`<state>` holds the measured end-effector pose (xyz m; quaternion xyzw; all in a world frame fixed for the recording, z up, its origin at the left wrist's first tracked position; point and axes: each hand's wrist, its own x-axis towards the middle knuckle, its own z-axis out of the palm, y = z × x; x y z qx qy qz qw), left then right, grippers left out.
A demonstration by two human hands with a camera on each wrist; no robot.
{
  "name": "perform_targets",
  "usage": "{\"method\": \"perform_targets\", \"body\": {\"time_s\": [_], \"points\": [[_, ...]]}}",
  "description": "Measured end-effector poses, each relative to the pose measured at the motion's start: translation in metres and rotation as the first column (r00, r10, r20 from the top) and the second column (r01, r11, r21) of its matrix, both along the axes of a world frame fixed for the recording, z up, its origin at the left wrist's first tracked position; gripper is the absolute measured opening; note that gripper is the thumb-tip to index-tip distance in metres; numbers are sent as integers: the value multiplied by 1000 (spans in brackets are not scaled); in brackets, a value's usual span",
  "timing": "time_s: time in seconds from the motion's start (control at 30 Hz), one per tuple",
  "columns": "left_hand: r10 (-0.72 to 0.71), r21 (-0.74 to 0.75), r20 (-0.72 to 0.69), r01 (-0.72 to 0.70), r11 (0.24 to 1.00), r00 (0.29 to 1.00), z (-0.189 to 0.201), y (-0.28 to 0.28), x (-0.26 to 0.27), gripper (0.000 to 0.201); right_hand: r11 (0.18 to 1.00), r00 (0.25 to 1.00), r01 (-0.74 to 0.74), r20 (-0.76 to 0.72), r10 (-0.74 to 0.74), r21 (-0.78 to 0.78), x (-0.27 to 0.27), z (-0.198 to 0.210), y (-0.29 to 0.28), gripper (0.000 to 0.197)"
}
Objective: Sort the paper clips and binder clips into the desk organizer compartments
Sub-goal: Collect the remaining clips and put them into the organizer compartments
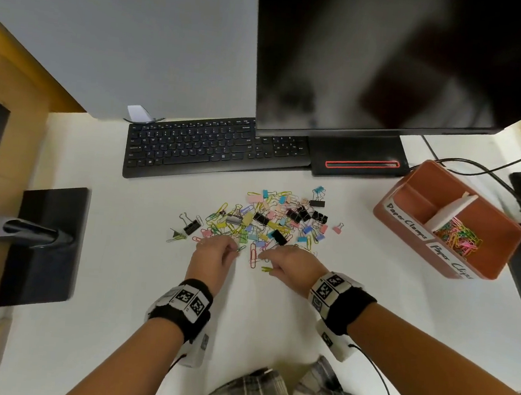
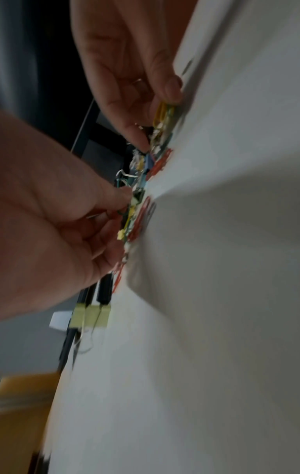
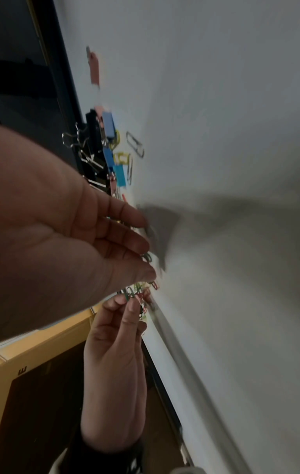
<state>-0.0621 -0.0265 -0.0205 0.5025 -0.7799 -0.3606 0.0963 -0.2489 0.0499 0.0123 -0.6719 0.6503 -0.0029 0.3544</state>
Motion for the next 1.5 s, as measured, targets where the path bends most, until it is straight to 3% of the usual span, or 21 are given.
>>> {"method": "perform_targets", "body": {"time_s": [0.1, 0.17, 0.3, 0.4, 0.5, 0.63, 0.77, 0.93, 1.1, 1.3, 1.5], "points": [[67, -9, -66, -68, 998, 996, 3, -6, 21, 6, 1000, 1000, -5, 17, 5, 3, 9, -4, -10, 44], [69, -19, -12, -69, 997, 998, 4, -11, 35, 12, 1000, 1000, -14, -18, 14, 25, 12, -10, -15, 45], [-45, -23, 137, 49, 999, 990, 3, -22, 45, 33, 1000, 999, -16, -39, 17, 17, 14, -15, -24, 33], [-171, -37, 166, 179, 983, 971, 3, -25, 36, 36, 1000, 996, -25, -82, 24, -10, 16, -14, -25, 25], [-256, -71, 251, 281, 957, 934, 1, -27, 26, 32, 998, 992, -45, -117, 40, -42, 15, -17, -21, 23], [-277, -113, 340, 331, 937, 899, 0, -32, 20, 10, 996, 986, -86, -147, 80, -34, 15, -16, -16, 24], [-267, -161, 274, 318, 934, 924, 1, -30, 19, 4, 996, 987, -81, -142, 77, -22, 17, -10, -12, 25], [-323, -86, 302, 363, 928, 897, 2, -27, 14, 11, 998, 998, 54, -42, -55, -25, 12, -11, 0, 19], [-345, -55, 321, 381, 923, 882, 1, -27, 12, 12, 979, 978, 201, 45, -202, 12, 7, -11, 3, 33], [-396, 24, 455, 433, 901, 798, 2, -29, 8, 19, 987, 989, 150, -10, -150, 54, 9, -7, -5, 25], [-396, 101, 439, 394, 914, 806, 2, -26, 6, 19, 994, 993, 106, -53, -104, 36, 12, -9, -3, 21]]}}
